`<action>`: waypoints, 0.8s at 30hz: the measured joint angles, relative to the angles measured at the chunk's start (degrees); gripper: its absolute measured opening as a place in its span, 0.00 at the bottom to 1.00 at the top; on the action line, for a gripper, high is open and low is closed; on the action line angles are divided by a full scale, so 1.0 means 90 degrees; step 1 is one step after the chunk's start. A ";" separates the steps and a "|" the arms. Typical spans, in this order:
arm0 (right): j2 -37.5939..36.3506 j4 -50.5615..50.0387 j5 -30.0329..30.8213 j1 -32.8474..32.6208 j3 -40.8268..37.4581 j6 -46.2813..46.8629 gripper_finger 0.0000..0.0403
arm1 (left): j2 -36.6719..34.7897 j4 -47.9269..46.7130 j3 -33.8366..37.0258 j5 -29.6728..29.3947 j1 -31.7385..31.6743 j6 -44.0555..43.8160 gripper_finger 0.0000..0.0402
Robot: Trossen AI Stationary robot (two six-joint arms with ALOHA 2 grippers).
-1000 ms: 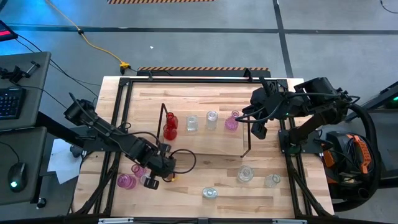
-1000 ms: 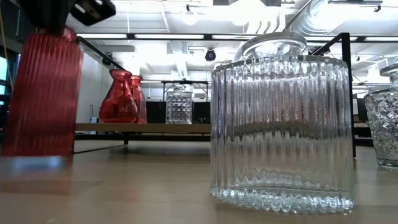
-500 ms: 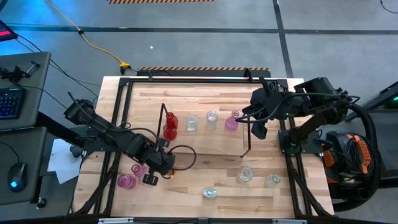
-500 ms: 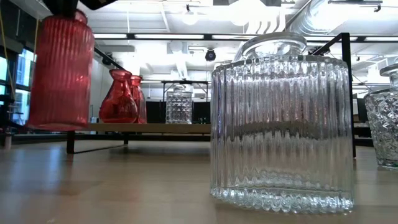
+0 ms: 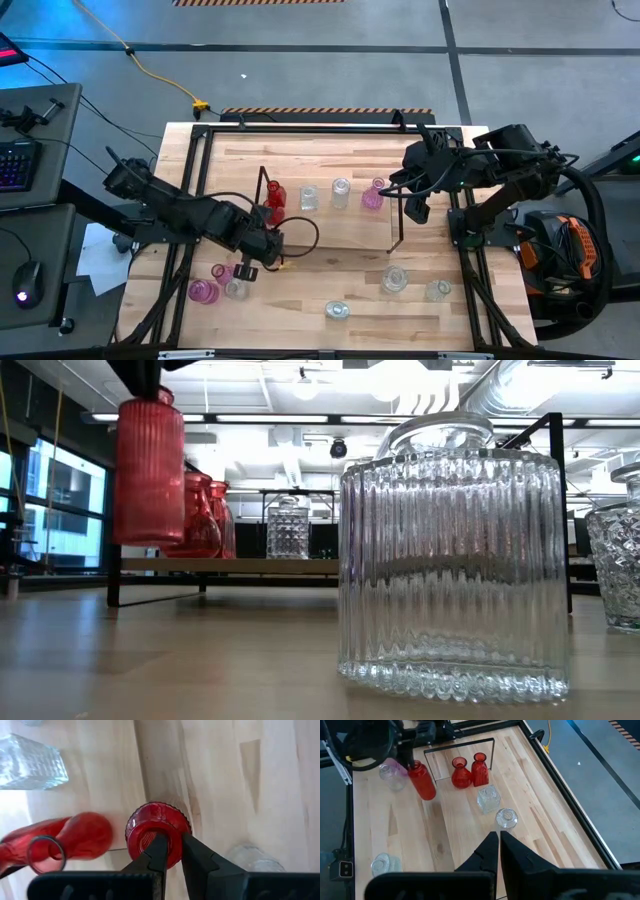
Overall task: Sort vases onto shelf
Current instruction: Put the red vase aligned with the other red vase on the shelf
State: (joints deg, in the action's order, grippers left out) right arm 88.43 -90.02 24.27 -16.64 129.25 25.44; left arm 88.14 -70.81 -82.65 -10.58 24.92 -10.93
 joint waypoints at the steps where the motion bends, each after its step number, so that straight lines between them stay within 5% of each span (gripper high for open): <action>1: -0.0001 0.0000 0.0000 0.0000 0.0000 0.0001 0.00 | 0.0000 -0.0019 0.0000 -0.0017 -0.0033 0.0054 0.07; 24: -0.0001 0.0000 -0.0005 0.0000 -0.0002 -0.0028 0.00 | 0.0000 -0.0290 0.0000 -0.0007 -0.0854 0.0730 0.07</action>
State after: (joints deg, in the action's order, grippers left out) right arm 88.42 -90.02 24.23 -16.64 129.23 25.19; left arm 88.14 -73.41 -82.65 -10.64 17.24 -4.36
